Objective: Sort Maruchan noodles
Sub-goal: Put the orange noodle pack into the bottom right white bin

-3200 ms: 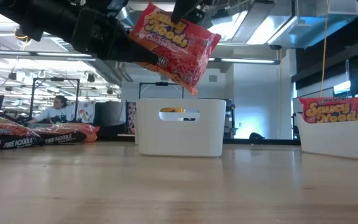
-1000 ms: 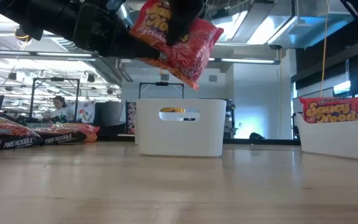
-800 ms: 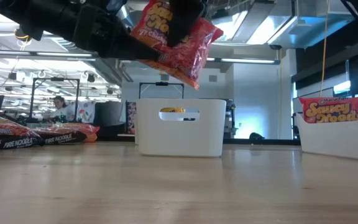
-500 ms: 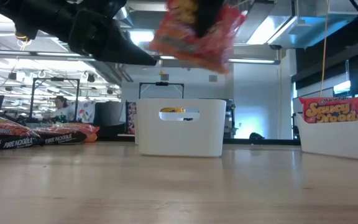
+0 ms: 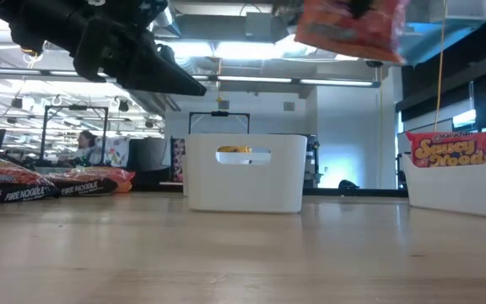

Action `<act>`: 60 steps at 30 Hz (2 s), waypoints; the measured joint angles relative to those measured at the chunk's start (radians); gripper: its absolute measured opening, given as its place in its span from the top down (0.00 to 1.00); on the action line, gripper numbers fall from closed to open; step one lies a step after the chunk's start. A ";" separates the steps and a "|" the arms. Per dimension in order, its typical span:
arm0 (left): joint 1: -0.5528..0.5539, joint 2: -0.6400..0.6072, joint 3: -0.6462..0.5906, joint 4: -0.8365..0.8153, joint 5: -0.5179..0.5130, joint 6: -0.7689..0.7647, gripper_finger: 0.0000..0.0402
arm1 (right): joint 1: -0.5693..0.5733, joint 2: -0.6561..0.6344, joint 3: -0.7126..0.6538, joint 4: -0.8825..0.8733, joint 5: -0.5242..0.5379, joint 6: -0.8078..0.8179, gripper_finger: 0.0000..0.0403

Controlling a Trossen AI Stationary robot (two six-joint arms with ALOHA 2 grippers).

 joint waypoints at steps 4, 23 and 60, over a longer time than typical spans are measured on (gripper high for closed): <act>0.000 0.000 0.000 -0.001 0.000 0.000 0.67 | -0.001 -0.136 -0.182 0.001 0.001 0.048 0.73; 0.000 0.000 -0.001 -0.003 -0.005 0.000 0.67 | 0.000 -0.424 -0.877 0.142 -0.113 0.172 0.72; 0.000 0.001 -0.002 -0.003 0.007 0.000 0.67 | -0.001 -0.424 -1.230 0.476 -0.001 0.044 0.71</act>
